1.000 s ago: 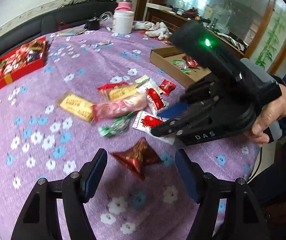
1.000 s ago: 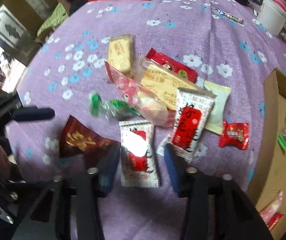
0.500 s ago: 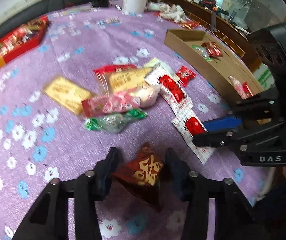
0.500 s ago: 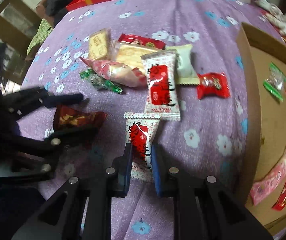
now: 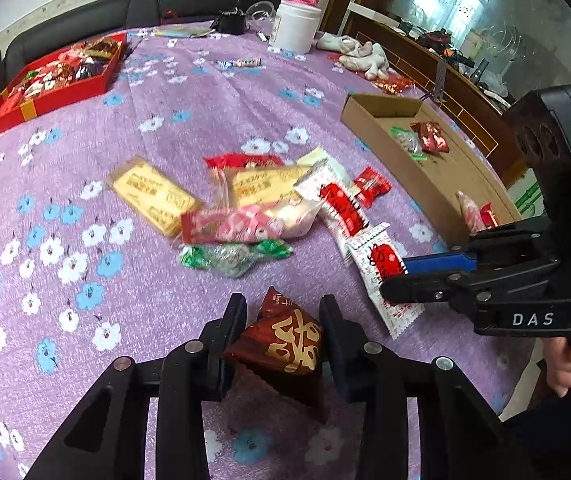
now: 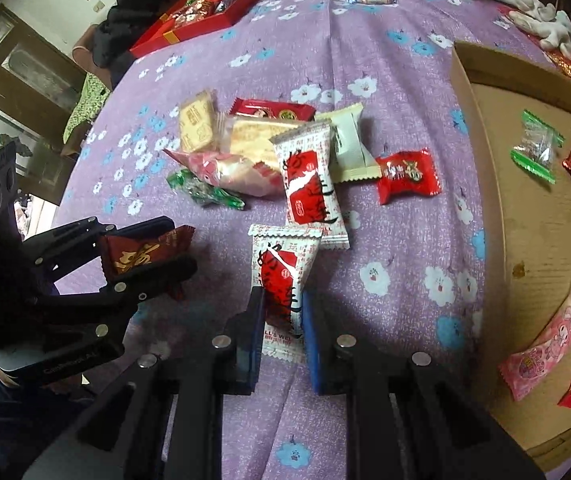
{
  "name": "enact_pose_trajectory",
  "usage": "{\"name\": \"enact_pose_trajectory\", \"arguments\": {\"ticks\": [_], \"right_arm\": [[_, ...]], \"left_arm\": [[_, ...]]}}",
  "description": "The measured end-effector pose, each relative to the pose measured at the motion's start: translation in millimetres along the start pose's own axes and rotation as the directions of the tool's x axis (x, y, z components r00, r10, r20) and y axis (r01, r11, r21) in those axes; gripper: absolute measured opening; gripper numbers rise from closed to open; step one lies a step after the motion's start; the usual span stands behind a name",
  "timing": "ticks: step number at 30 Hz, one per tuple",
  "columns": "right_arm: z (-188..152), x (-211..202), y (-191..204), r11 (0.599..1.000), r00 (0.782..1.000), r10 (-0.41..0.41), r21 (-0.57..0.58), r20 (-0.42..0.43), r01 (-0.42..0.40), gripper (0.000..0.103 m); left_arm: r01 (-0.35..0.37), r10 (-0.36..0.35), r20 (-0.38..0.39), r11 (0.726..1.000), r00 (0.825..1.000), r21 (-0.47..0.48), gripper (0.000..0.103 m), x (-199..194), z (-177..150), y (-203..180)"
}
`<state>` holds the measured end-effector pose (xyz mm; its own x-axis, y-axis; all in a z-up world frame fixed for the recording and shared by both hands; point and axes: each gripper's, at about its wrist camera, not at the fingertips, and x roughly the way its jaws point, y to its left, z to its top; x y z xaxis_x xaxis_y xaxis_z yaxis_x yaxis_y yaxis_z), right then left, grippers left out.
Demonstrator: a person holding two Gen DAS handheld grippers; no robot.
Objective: Organize snacks
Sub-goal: 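Carry the dark red foil candy and white-red packet over the cardboard box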
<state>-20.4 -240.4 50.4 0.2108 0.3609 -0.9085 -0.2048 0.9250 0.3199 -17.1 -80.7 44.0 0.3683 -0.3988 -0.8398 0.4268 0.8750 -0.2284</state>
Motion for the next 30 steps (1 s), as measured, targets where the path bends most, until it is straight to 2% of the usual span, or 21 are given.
{"name": "enact_pose_trajectory", "arguments": {"ticks": [10,17,23,30], "right_arm": [[-3.9,-26.2,-14.0,1.0,0.999,0.023,0.011,0.037,-0.024,0.017],[-9.1,-49.0,-35.0,0.997,0.996,0.041,0.063,0.081,-0.046,0.017],[-20.1,-79.1,-69.5,0.99,0.989,0.03,0.133,0.141,-0.049,0.017],[-41.5,-106.8,-124.2,0.969,0.981,-0.017,0.246,0.195,-0.032,0.017]], "left_arm": [[0.006,-0.005,0.04,1.0,0.999,-0.009,0.04,-8.6,11.1,-19.1],[0.02,-0.02,0.055,1.0,0.998,0.008,0.04,-10.8,19.8,-42.9],[0.053,-0.056,0.06,0.998,0.997,0.044,0.04,-7.8,34.6,-75.0],[0.101,-0.108,0.051,0.987,0.993,0.123,0.04,6.1,54.9,-128.1]]}}
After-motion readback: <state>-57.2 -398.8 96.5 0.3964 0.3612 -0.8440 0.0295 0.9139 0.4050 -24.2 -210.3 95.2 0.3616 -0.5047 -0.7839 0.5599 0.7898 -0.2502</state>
